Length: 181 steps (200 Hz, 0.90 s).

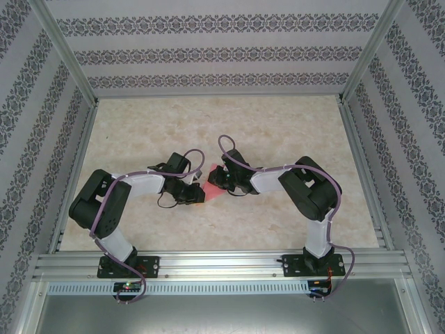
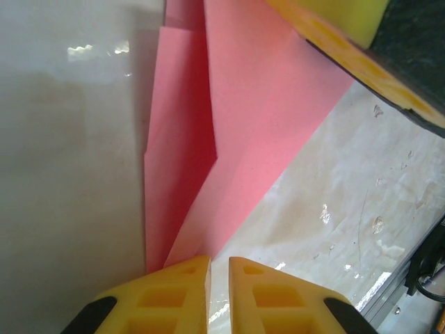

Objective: Fold a paper plane with a square sheet of paper (pick it up from the middle)
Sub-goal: Fourth fold the wing at the center of the table.

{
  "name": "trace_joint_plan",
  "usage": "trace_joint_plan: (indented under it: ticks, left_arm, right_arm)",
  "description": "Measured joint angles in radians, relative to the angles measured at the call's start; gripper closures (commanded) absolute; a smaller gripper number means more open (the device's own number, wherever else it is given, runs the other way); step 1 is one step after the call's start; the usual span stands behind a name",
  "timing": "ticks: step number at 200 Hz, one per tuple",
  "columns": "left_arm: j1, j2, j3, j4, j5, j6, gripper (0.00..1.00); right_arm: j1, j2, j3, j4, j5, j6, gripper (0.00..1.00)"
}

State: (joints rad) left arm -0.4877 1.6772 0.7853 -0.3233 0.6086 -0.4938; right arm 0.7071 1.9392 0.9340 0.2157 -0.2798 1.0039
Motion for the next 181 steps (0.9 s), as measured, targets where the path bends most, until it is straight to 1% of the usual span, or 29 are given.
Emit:
trace_joint_plan:
  ticks: [22, 51, 101, 135, 181]
  left_arm:
    - [0.0, 0.003, -0.003, 0.002, -0.005, 0.0, 0.86]
    - [0.003, 0.008, -0.023, 0.038, 0.012, -0.003, 0.86]
    - [0.051, 0.019, -0.058, 0.096, 0.091, -0.025, 0.88]
    - [0.087, 0.019, -0.063, 0.094, 0.099, -0.039, 0.88]
    - [0.098, 0.019, -0.075, 0.103, 0.116, -0.066, 0.88]
  right_arm:
    - [0.0, 0.002, 0.002, -0.002, 0.0, 0.0, 0.86]
    - [0.0, 0.003, 0.007, -0.01, 0.0, 0.0, 0.86]
    - [0.0, 0.003, 0.014, -0.025, 0.001, -0.003, 0.86]
    - [0.005, 0.005, 0.022, -0.036, 0.008, -0.004, 0.86]
    - [0.006, 0.008, 0.033, -0.055, 0.012, -0.004, 0.86]
